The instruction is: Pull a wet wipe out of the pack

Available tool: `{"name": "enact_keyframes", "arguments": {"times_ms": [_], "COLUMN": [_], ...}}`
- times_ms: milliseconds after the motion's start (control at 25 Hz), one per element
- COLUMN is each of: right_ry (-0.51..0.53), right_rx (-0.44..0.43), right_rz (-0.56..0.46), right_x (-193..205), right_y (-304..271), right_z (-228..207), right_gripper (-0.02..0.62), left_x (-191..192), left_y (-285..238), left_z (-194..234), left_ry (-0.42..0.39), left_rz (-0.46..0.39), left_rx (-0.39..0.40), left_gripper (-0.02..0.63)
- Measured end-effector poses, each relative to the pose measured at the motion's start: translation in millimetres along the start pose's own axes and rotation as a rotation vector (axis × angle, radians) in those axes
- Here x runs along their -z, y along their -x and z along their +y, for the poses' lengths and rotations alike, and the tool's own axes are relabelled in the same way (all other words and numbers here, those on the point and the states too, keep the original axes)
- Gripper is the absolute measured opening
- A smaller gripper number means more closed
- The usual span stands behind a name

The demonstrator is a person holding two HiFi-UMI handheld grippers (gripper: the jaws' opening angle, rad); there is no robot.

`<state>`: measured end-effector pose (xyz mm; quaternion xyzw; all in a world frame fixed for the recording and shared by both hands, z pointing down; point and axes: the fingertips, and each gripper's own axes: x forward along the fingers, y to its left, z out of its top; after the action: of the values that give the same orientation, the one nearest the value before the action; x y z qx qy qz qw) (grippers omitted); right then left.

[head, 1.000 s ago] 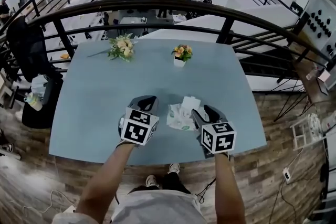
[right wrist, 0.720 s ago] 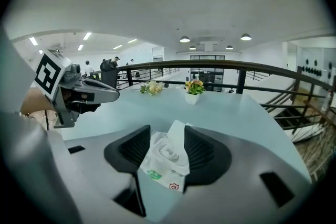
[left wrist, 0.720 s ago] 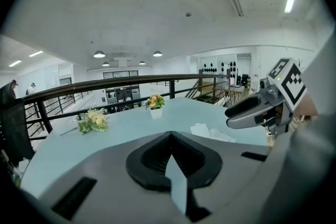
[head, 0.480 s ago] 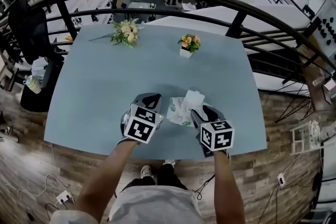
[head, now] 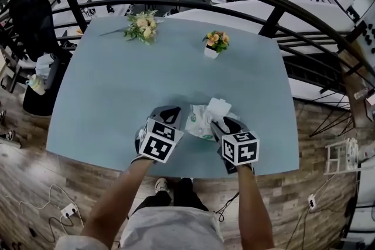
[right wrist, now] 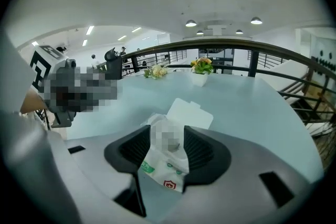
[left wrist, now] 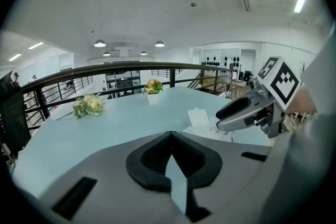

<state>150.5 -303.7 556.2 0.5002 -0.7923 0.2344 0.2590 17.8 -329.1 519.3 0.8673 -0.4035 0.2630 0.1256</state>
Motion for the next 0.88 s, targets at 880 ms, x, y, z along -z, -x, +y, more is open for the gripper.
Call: {"name": "enact_keyframes", "arguments": {"times_ms": [880], "right_ry": [-0.173], "right_rx": [-0.172], "right_rz": [0.081], "right_x": [14], "right_y": [-24], "right_z": [6], "right_gripper": [0.112], "left_x": [20], "left_y": [-8], "left_z": [12], "left_ry": [0.036], "left_rz": [0.048], "left_rx": [-0.021], "left_gripper": [-0.006]}}
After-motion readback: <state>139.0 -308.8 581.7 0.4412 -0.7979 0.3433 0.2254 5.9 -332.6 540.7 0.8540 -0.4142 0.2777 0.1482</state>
